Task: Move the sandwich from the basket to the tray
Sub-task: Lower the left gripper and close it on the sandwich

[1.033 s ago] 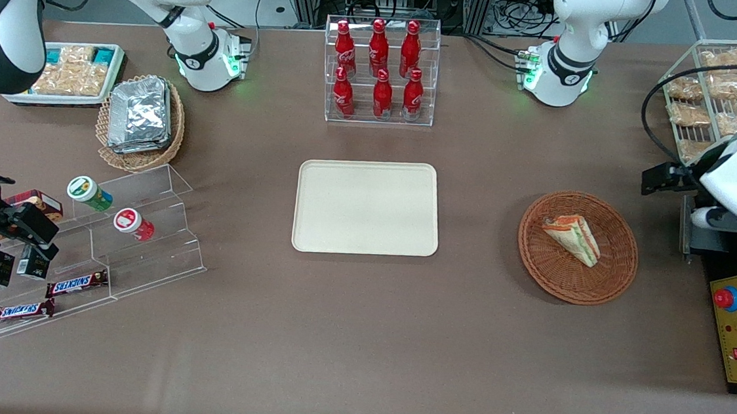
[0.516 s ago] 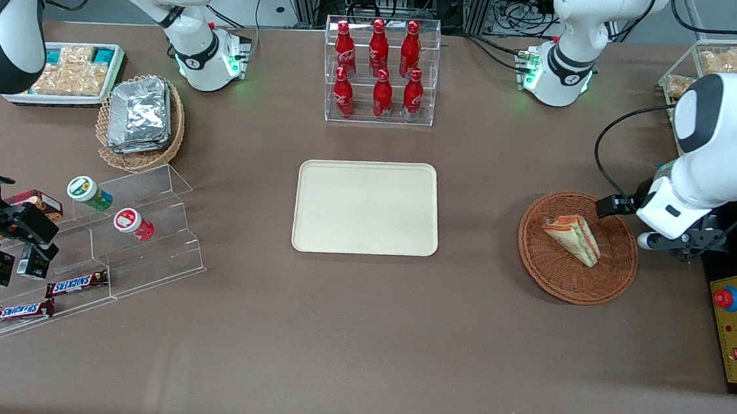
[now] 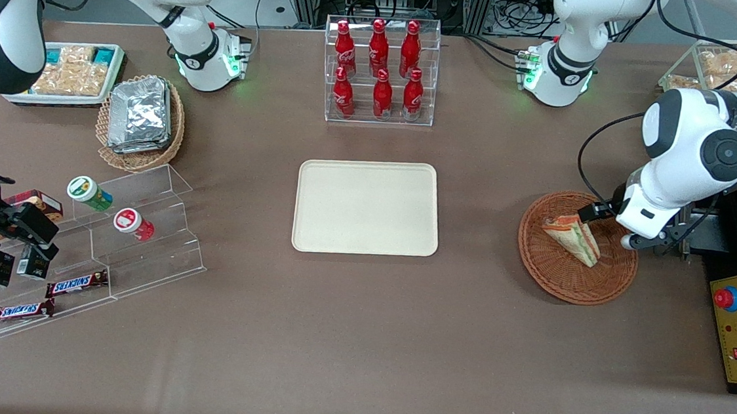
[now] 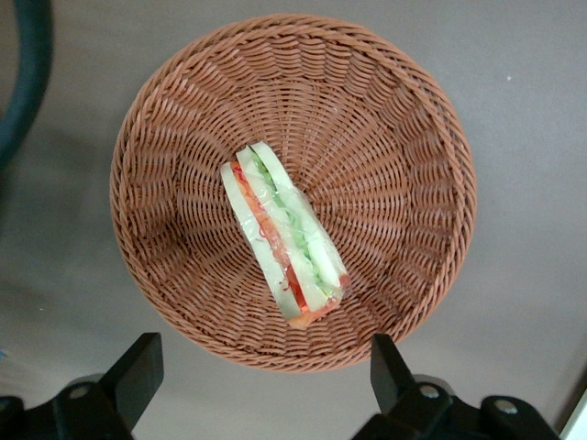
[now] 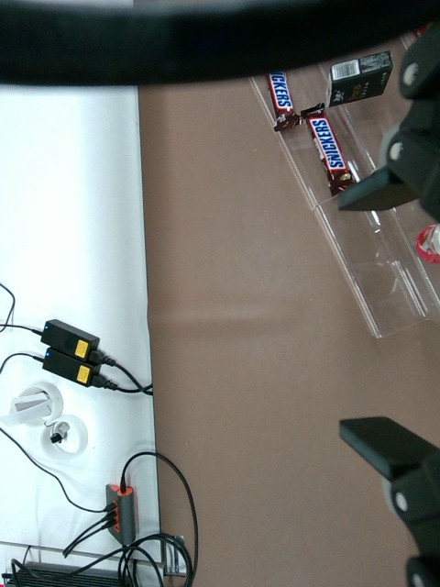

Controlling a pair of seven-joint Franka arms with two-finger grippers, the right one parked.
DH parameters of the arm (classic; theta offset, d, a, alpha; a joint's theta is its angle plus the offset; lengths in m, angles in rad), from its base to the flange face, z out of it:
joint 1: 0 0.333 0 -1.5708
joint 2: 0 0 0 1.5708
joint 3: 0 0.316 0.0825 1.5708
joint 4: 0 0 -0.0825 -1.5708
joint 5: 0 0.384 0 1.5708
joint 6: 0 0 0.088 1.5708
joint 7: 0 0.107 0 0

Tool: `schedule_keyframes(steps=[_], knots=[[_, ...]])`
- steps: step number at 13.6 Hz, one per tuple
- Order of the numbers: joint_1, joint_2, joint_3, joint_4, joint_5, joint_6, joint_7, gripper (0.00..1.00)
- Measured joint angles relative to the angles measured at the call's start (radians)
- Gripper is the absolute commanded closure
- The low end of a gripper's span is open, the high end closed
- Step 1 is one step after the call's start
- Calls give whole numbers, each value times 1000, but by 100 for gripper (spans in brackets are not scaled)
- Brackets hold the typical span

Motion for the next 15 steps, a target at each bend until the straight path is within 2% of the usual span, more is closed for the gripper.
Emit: schedule_keyframes(steps=[7, 15], knots=[[-17, 67, -2, -111, 0, 233, -206, 0], [-20, 131, -1, -180, 0, 377, -240, 0]])
